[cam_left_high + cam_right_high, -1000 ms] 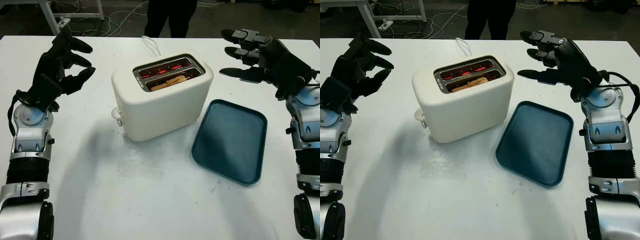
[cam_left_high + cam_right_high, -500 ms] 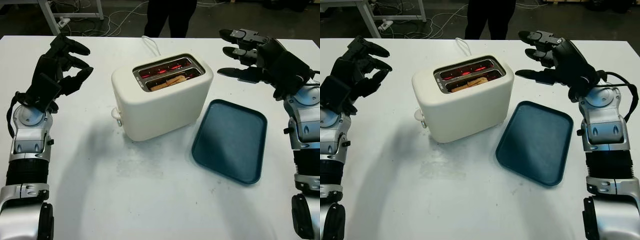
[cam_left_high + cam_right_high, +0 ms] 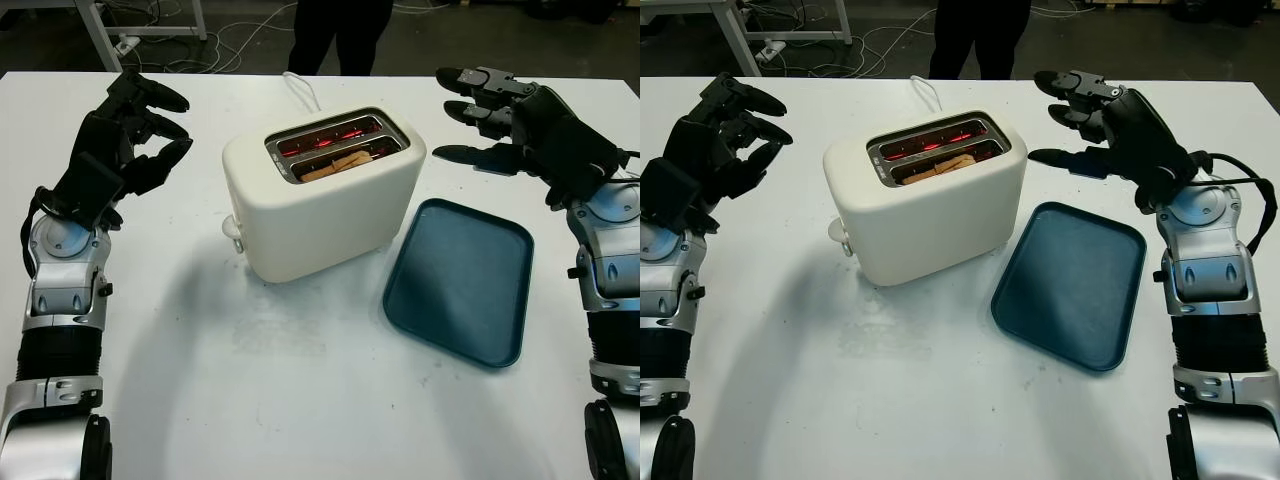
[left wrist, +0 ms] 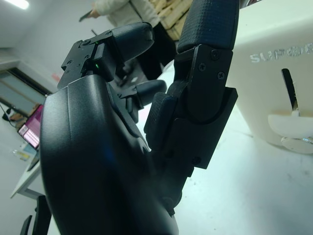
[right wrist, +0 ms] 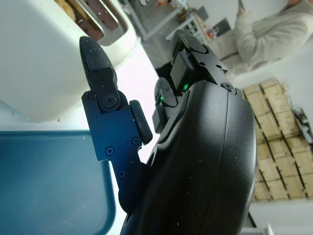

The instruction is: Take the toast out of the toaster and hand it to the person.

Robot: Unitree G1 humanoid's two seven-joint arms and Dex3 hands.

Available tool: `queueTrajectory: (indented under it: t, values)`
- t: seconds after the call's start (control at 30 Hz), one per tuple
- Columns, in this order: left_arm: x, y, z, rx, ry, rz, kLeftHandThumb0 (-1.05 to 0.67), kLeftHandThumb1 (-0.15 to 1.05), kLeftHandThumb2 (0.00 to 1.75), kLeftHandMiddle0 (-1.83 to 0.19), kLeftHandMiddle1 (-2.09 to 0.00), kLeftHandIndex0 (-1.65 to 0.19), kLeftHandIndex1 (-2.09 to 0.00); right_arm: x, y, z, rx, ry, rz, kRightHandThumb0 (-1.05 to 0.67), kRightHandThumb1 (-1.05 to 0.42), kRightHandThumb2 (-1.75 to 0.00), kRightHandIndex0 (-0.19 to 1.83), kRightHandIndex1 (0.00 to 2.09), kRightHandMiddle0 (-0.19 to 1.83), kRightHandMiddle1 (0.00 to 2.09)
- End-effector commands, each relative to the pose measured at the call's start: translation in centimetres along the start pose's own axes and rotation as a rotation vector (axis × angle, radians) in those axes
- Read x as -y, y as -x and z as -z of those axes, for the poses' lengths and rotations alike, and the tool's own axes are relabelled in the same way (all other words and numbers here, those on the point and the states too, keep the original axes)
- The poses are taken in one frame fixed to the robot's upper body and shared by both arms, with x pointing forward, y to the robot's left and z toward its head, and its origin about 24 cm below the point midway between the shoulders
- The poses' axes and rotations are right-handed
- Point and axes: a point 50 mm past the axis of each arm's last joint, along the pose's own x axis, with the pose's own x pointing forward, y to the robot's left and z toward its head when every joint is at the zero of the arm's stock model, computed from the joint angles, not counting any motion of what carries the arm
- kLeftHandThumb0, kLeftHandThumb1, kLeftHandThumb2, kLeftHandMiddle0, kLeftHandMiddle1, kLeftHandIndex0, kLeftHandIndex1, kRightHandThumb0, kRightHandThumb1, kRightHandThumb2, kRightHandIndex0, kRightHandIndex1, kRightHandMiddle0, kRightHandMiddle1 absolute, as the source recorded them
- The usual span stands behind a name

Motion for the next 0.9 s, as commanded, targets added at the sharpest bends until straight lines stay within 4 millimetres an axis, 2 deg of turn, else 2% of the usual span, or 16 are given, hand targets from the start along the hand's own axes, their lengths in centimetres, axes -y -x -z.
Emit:
queueTrajectory:
  t: [0.0,0.37,0.63,0.87]
  values:
    - [-0.20,0.24,0.20,-0.006,-0.001,0.005,-1.05,0.92,0.21,-0.15,-1.51,-0.14,-1.43,-0.13,-0.05,-0.07,0.012,0.006,0.006,-0.63,-0.84,-0.01,0.44,0.04,0.42,0.02]
    - [-0.18,0.19,0.29,-0.008,-0.010,0.010,-1.05,0.92,0.21,-0.14,-1.51,-0.13,-1.44,-0.20,-0.10,0.05,0.006,0.016,0.001,-0.63,-0.85,0.00,0.45,0.04,0.42,0.01]
    - [-0.05,0.06,0.18,-0.009,-0.010,0.012,-1.05,0.92,0.23,-0.10,-1.55,-0.09,-1.48,0.18,0.31,-0.51,0.025,-0.029,0.006,-0.44,-0.83,0.00,0.37,0.00,0.37,0.00]
    - [-0.07,0.03,0.14,-0.004,-0.023,0.012,-1.05,0.92,0.24,-0.09,-1.57,-0.07,-1.51,0.23,0.42,-0.46,0.026,-0.018,0.007,-0.39,-0.83,0.00,0.37,0.01,0.37,0.01]
